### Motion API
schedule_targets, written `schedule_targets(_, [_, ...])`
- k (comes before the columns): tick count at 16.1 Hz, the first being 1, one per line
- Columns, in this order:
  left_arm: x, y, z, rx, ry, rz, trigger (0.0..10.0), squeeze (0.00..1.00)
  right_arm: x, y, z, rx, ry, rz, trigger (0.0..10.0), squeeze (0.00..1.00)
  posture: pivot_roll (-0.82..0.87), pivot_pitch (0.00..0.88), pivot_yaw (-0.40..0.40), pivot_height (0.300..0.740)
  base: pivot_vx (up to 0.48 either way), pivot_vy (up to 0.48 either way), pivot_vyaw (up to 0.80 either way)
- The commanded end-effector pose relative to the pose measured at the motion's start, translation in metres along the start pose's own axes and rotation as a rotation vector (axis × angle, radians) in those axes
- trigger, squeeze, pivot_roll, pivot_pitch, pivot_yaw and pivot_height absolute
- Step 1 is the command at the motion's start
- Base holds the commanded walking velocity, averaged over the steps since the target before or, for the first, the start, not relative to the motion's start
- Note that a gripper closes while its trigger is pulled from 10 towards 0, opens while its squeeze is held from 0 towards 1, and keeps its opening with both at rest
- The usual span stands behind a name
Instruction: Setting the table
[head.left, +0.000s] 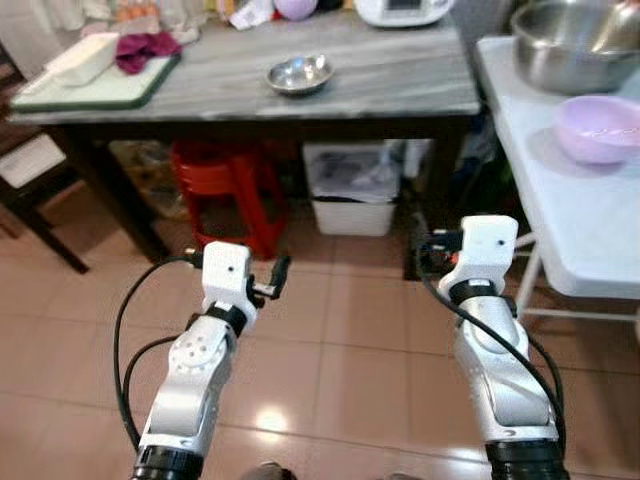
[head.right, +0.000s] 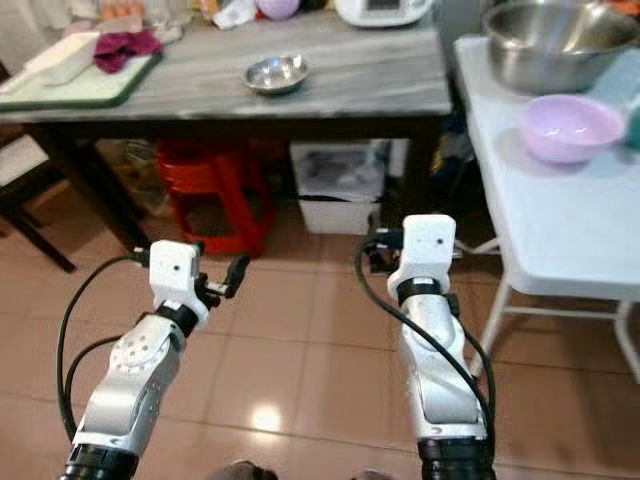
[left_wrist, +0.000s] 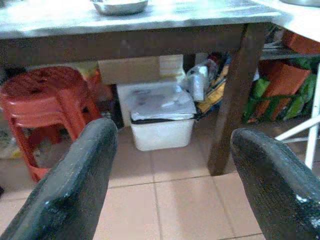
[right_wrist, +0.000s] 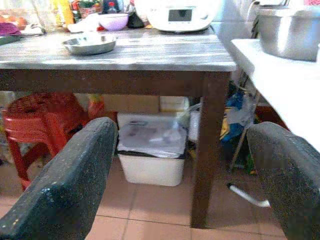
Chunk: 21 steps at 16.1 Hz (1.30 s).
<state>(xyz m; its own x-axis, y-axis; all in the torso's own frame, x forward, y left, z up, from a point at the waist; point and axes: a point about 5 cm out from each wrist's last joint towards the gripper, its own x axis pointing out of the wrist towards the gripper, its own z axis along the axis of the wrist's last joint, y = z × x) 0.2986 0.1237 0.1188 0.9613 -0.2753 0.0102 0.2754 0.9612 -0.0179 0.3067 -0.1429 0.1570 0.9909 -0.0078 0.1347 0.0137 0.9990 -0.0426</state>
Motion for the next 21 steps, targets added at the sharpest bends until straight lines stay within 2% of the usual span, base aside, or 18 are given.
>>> schedule_targets(1, [-0.004,0.008,-0.002,0.008,0.012,0.019,10.0,0.0,0.0,0.007,0.001,0.007,-0.003,0.018,10.0,0.0,-0.08,0.14,0.109,0.74,0.0,-0.345,0.0])
schedule_targets(5, [-0.004,0.007,-0.003,0.009,0.015,0.013,10.0,0.0,-0.002,0.005,0.0,0.005,-0.002,0.01,10.0,0.0,-0.09,0.146,0.122,0.74,0.0,-0.339,0.0])
schedule_targets(10, [-0.001,0.003,0.001,-0.004,0.008,-0.02,10.0,0.0,-0.002,0.004,0.006,-0.005,-0.017,0.012,10.0,0.0,-0.1,0.196,0.121,0.74,0.0,0.0,0.0])
schedule_targets(13, [-0.006,0.003,0.001,-0.005,0.011,-0.009,10.0,0.0,-0.005,0.002,0.002,-0.011,-0.002,0.02,10.0,0.0,-0.08,0.218,0.111,0.74,0.0,0.0,0.0])
schedule_targets(17, [-0.016,0.002,-0.004,-0.012,0.028,0.005,10.0,0.0,-0.003,0.01,0.002,-0.004,0.005,0.045,10.0,0.0,-0.06,0.229,0.101,0.74,0.0,0.0,0.0])
schedule_targets(21, [-0.005,-0.001,0.003,-0.021,0.016,-0.017,10.0,0.0,0.005,0.0,0.011,-0.027,-0.026,0.017,10.0,0.0,-0.11,0.214,0.117,0.74,0.0,0.0,0.0])
